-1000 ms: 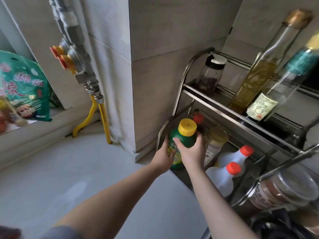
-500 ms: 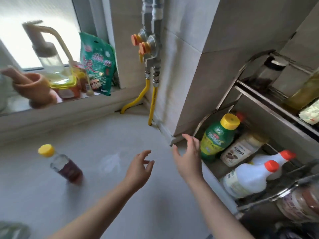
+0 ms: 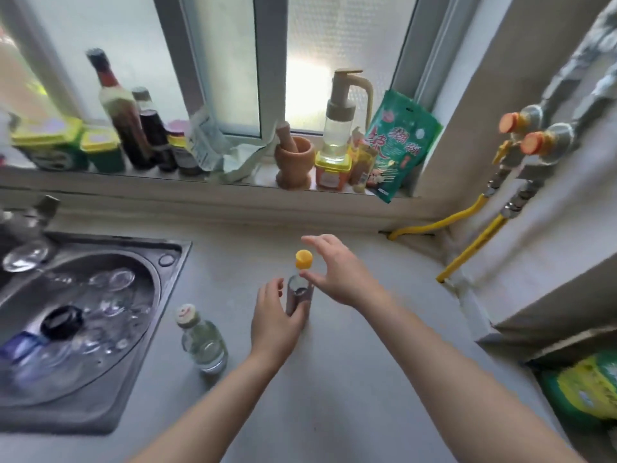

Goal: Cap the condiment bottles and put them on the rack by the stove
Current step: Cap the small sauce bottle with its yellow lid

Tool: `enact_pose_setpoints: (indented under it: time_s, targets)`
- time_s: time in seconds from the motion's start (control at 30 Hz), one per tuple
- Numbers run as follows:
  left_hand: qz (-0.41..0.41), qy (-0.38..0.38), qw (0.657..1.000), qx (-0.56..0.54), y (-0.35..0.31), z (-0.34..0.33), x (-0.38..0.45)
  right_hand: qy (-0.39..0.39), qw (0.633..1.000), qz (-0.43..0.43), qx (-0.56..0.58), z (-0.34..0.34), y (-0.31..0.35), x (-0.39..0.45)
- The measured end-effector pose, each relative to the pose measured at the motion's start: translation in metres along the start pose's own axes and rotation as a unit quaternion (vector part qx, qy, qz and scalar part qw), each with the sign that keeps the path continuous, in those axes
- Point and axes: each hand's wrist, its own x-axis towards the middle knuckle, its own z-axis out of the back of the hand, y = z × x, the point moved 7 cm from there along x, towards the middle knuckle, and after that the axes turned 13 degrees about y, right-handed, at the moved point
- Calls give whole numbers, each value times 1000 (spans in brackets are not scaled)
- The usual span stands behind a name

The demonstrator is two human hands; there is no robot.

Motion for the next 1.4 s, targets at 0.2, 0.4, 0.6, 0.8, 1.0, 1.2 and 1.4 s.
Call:
enact_pose_setpoints:
  time_s: [0.2,0.4,0.6,0.8,1.0,1.2,1.4]
  targets:
    - [-47,76,996,27,-17,7,38,90,983,14,-161,-2,15,28]
    - [-58,133,989,-33,-11,-1,52,87,958,33,-271,5,20,32]
    - [-86,194,977,-24,-10,-5,54,21,907,107,-407,-1,32,26]
    - [-99,238,966,-29,-6,-15,42,-8,908,21,-417,-5,34,17]
    - [-125,280,952,-20,-3,-13,34,44,913,64,-400,-8,38,-9]
    - [-150,281,948,-7,-5,-12,23,67,941,97,-316,-17,28,-27]
    - [-122,245,962,19,-9,-13,16,-61,944,-67,-317,-19,23,-33]
